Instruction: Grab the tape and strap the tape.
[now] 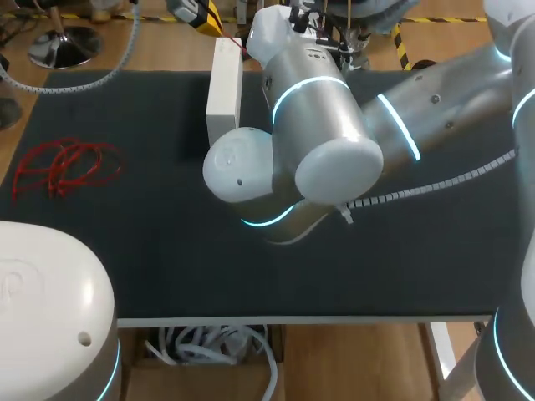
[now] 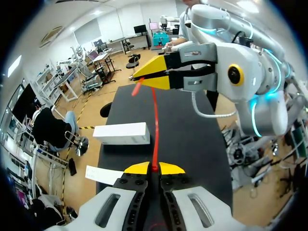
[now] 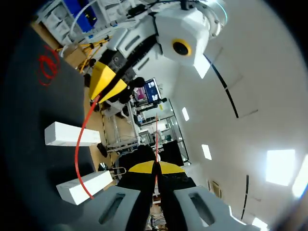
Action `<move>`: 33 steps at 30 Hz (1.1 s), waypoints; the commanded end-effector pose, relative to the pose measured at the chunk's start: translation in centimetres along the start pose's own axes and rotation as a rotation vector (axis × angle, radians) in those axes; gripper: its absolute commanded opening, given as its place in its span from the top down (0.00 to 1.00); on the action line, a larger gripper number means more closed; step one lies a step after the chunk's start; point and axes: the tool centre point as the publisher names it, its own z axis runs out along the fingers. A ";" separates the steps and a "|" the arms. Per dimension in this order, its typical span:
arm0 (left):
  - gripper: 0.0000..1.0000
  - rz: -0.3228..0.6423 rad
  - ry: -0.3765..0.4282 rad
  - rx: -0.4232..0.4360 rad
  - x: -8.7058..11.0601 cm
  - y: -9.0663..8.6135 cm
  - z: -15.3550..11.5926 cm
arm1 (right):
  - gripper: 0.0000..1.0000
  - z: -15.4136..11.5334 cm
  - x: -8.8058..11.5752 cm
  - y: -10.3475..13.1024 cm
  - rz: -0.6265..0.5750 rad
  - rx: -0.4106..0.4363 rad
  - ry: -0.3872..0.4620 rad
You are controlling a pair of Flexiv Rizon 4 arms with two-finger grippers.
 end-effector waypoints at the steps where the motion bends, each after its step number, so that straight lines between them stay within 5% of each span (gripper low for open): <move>1: 1.00 0.000 0.003 -0.003 -0.1 -0.1 0.0 | 1.00 -0.7 -0.9 -0.3 -0.045 -0.003 0.081; 33: 1.00 0.000 0.003 -0.003 -0.1 -0.1 0.0 | 1.00 -1.3 -0.9 -0.1 -0.034 0.047 0.060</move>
